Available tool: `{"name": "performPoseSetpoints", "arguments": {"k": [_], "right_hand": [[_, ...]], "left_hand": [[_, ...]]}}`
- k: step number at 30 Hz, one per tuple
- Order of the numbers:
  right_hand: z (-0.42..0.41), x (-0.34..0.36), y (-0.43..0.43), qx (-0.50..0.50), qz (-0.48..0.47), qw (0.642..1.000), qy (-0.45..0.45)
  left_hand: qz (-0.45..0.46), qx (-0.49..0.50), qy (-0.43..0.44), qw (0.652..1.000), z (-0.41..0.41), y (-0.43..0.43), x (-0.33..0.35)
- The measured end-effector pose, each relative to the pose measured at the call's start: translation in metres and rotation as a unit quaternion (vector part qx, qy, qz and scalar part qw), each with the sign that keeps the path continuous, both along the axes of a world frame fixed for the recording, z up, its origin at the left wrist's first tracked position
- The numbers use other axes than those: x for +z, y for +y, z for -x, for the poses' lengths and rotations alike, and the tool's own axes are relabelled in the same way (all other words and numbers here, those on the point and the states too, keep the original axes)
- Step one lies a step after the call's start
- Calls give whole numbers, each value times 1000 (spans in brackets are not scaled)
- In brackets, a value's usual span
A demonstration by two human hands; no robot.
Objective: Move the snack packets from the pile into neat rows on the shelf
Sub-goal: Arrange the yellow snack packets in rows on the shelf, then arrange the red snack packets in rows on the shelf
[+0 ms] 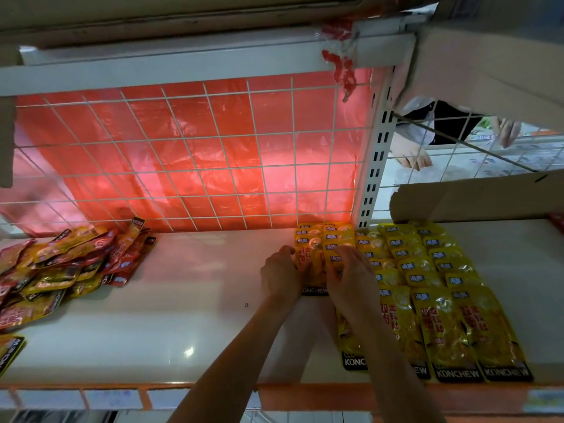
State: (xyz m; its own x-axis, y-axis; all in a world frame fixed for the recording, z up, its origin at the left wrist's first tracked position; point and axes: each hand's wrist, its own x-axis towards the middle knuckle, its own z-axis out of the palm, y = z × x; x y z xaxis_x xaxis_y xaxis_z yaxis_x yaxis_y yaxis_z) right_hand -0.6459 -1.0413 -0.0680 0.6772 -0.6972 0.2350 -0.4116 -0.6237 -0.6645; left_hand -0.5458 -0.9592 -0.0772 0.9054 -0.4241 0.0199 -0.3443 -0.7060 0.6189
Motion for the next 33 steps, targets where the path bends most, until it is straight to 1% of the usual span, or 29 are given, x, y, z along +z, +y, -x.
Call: {"name": "performPoseSetpoints", "arguments": {"k": [7, 11, 16, 19, 22, 24, 26, 29, 33], "right_hand": [[-4, 2, 1, 23, 26, 999, -12], [-18, 0, 18, 49, 32, 998, -1], [-48, -4, 62, 92, 32, 995, -6], [-71, -5, 99, 125, 14, 992, 0], [-99, -3, 138, 172, 16, 985, 17], [-118, 1, 166, 197, -6, 980, 35], [-139, 4, 191, 205, -37, 977, 34], [-172, 5, 223, 202, -78, 976, 27], [-212, 4, 249, 187, -125, 973, 51]], "left_hand": [[-88, 12, -41, 995, 3, -1, 4], [-75, 10, -84, 994, 2, 20, 2], [-54, 11, -128, 990, -12, 69, 5], [-26, 47, -166, 985, -27, 110, 6], [-33, 78, -184, 979, -50, 154, 5], [-47, 96, -193, 975, -69, 184, 5], [-60, 118, -202, 970, -87, 211, 6], [-61, 144, -189, 969, -112, 245, 7], [-54, 147, -198, 968, -152, 272, 1]]}}
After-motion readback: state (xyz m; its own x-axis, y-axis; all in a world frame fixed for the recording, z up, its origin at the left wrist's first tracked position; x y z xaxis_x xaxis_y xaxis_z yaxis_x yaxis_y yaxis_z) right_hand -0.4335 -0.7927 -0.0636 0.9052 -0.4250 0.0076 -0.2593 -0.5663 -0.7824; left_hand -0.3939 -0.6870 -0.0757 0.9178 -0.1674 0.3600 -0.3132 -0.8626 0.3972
